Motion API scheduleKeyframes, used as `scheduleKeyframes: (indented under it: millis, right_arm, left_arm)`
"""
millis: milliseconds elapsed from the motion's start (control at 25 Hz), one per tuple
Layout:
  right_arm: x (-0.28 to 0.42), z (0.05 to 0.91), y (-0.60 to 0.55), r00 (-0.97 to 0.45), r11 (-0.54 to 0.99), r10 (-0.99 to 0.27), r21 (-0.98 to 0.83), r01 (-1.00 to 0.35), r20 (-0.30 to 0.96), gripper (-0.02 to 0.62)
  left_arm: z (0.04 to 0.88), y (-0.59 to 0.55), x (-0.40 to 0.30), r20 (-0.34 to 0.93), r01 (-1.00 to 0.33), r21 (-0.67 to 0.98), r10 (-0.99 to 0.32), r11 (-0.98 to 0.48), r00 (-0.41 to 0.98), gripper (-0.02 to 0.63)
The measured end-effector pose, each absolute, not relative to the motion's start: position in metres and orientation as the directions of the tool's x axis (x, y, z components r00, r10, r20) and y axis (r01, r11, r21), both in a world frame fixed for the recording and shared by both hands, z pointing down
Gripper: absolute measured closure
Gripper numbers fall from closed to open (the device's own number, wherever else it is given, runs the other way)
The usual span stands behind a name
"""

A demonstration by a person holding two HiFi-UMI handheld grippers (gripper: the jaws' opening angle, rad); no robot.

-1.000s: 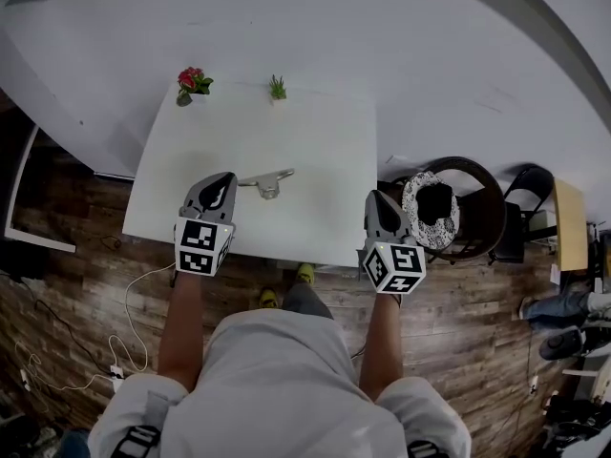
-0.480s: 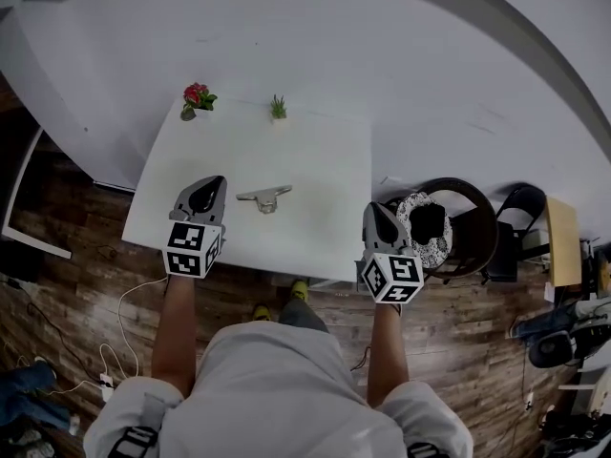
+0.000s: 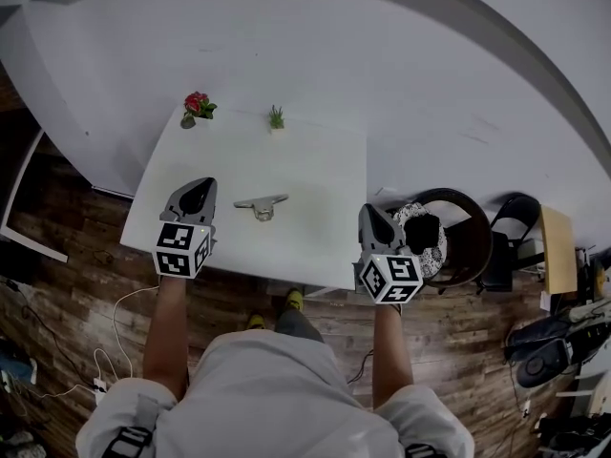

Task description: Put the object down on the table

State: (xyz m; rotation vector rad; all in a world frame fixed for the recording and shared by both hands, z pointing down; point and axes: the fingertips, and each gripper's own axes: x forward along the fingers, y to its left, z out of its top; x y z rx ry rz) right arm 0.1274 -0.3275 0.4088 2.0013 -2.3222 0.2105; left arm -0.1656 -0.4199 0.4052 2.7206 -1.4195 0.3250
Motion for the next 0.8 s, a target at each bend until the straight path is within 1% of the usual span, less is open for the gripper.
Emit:
scheduleKeyframes:
  millis: [480,800]
  right_arm:
    - [0.136,0.396,-0.325,-0.13,0.124,-0.985,-0.053,-0.991,0.116,0.591]
    - [0.149,0.398,-0.324,-0.106,0.101,-0.985,-0.039,-0.994,0.139,0.591]
  left_arm:
    - [0.389,-0.424,-0.168,0.187,-0.828,-0.063,-0.822,-0.557,0.538,0.586]
    - [0.383,-0.431,-0.166,0.181,-0.833,-0.061,-0.827,-0.549,0.532,0.586]
